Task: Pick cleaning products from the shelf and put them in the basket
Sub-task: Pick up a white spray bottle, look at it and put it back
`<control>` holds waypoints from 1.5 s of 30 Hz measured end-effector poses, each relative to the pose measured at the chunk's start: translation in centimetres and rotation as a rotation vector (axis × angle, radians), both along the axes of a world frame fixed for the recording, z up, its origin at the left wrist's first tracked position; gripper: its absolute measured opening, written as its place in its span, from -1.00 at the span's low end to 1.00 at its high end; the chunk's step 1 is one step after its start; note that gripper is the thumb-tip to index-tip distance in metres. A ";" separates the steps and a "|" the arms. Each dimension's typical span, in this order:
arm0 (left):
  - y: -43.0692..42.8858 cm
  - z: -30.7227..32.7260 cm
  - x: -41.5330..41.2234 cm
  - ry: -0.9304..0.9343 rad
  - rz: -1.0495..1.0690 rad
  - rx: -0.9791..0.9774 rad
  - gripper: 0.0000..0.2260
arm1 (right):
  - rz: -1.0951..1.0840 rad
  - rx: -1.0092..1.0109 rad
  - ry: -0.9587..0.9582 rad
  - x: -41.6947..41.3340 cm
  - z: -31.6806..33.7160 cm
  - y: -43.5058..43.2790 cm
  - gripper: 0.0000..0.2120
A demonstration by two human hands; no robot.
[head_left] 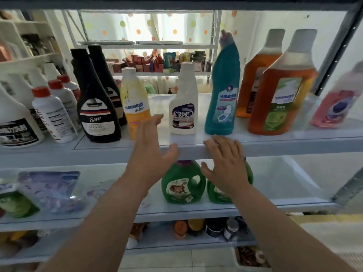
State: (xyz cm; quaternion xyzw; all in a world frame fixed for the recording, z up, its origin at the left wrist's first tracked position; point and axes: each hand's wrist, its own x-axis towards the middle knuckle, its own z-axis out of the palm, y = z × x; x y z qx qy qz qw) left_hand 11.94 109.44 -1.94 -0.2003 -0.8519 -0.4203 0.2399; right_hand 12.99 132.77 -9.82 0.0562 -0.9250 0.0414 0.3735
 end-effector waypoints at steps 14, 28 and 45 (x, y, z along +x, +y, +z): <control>5.0 1.1 -8.2 -0.375 0.108 0.270 -0.73 | 0.099 -0.071 0.080 -2.0 -2.0 0.4 -0.40; 0.5 0.4 3.8 -0.450 -0.310 0.553 -0.66 | 0.610 -1.278 -0.325 4.5 4.8 -4.8 -0.48; -12.4 -10.9 17.8 -1.420 -0.318 0.969 -0.55 | 0.514 -1.833 -0.964 14.6 -0.9 -20.3 -0.50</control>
